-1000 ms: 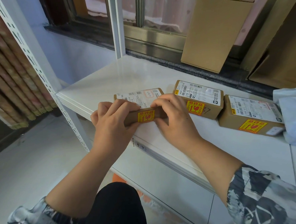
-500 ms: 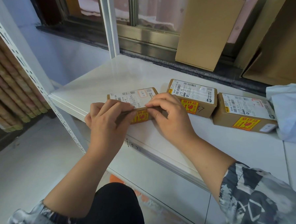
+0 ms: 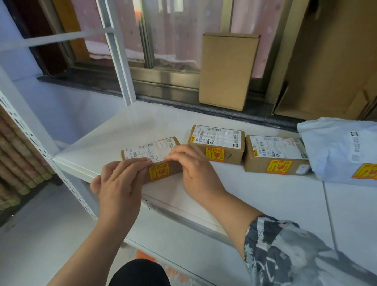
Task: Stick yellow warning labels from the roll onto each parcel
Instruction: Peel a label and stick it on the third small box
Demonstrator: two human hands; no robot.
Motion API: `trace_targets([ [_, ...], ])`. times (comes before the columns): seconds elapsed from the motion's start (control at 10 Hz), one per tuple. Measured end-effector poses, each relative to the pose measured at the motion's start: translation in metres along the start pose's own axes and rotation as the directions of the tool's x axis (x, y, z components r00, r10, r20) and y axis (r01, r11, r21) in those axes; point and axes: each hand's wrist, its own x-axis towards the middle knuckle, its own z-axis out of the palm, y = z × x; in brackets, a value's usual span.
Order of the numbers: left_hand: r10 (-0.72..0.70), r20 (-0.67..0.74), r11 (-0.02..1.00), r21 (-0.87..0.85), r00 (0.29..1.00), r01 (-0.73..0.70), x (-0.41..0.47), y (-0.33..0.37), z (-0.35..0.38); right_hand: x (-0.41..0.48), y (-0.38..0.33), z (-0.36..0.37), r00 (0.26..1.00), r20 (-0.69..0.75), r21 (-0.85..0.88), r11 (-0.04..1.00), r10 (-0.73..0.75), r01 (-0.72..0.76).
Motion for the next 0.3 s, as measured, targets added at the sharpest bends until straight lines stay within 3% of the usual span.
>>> trace_targets([
  [0.2, -0.011, -0.035, 0.998, 0.054, 0.999, 0.013, 0.003, 0.026, -0.001, -0.004, -0.008, -0.018, 0.997, -0.072, -0.139, 0.990, 0.019, -0.029],
  [0.3, 0.040, -0.101, 0.999, 0.018, 0.994, -0.038, 0.000, 0.042, 0.002, -0.017, -0.022, -0.021, 0.997, -0.051, -0.101, 0.993, 0.054, -0.059],
])
